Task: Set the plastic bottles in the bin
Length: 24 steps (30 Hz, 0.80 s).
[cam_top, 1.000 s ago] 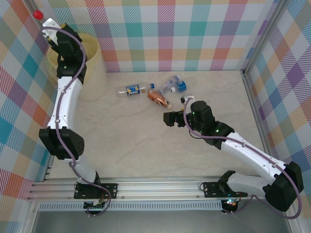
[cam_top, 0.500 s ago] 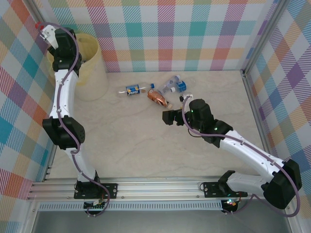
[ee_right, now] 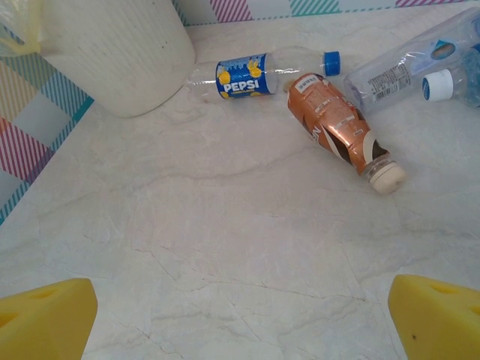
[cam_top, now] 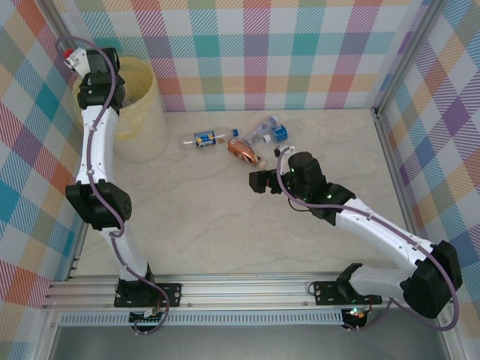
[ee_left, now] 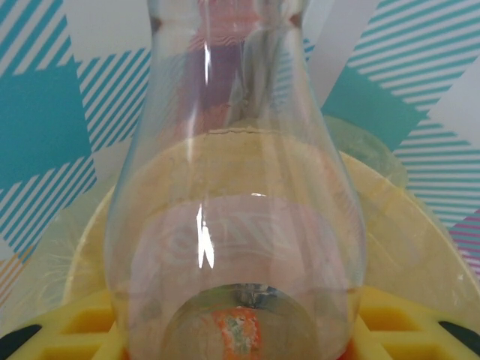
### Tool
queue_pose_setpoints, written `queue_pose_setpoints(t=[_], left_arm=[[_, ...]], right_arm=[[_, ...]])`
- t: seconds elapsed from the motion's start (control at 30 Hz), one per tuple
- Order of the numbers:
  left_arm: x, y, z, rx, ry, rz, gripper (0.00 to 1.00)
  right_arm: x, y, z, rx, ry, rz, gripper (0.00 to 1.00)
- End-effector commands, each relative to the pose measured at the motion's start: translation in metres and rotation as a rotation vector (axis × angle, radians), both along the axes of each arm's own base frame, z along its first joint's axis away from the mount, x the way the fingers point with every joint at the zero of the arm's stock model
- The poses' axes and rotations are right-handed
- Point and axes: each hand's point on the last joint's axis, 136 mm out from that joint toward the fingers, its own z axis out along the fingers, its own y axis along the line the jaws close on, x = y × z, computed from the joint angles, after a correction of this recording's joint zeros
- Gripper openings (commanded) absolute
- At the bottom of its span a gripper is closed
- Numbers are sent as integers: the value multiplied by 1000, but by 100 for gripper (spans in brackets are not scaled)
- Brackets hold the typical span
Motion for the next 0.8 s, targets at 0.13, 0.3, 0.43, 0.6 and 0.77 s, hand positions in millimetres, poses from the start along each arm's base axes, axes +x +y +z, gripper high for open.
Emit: queue_pose_setpoints(t=[0.13, 0.3, 0.43, 0.6, 0.77], left_arm=[[-3, -3, -8, -49, 48, -17, 49], [-2, 9, 8, -7, 46, 59, 83], [-8, 11, 23, -11, 2, 77, 93], [-12, -1, 27, -69, -13, 24, 99], [-14, -35, 39, -131, -44, -112, 100]], right_arm=[[6, 2, 7, 1, -5, -8, 100], [4, -1, 8, -10, -6, -12, 100], [4, -5, 8, -13, -19, -25, 100], [3, -6, 7, -17, -18, -27, 100], [9, -15, 3, -23, -17, -95, 100]])
